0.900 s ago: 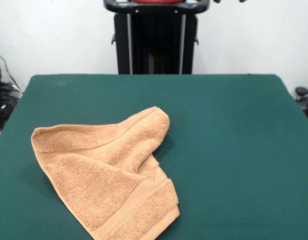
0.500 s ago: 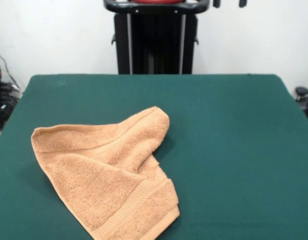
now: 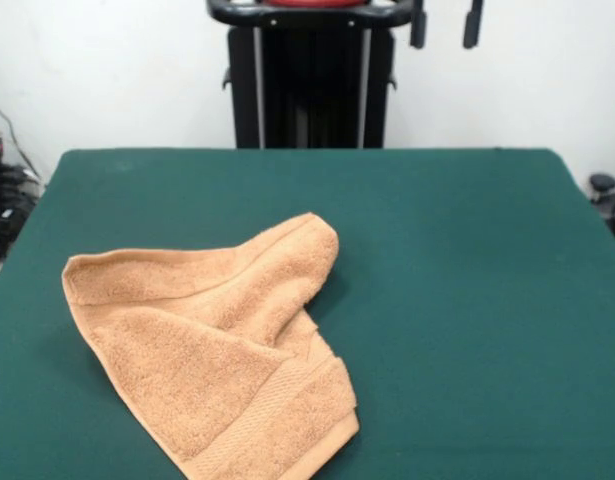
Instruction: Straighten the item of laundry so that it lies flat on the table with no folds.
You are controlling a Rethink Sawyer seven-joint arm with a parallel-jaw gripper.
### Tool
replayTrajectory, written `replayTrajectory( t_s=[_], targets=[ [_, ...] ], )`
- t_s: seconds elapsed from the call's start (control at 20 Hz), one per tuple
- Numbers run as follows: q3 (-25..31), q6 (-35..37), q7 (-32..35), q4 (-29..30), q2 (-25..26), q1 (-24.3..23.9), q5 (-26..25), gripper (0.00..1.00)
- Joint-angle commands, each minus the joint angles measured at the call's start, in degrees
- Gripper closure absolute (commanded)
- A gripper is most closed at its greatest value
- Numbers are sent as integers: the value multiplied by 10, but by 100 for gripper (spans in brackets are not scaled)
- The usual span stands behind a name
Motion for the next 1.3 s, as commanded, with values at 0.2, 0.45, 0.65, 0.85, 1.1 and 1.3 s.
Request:
replayTrajectory(
  t_s=[0.2, 0.45, 0.65, 0.85, 1.1, 1.3],
  targets=[
    [16, -52, 105, 40, 86, 4, -12, 0],
    [15, -36, 97, 28, 85, 3, -9, 0],
    [16, -19, 80, 13, 87, -6, -13, 0],
    [26, -9, 55, -5, 97, -32, -20, 0],
    [27, 31, 32, -40, 101, -58, -21, 0],
    [27, 38, 25, -68, 119, -66, -29, 0]
  ],
)
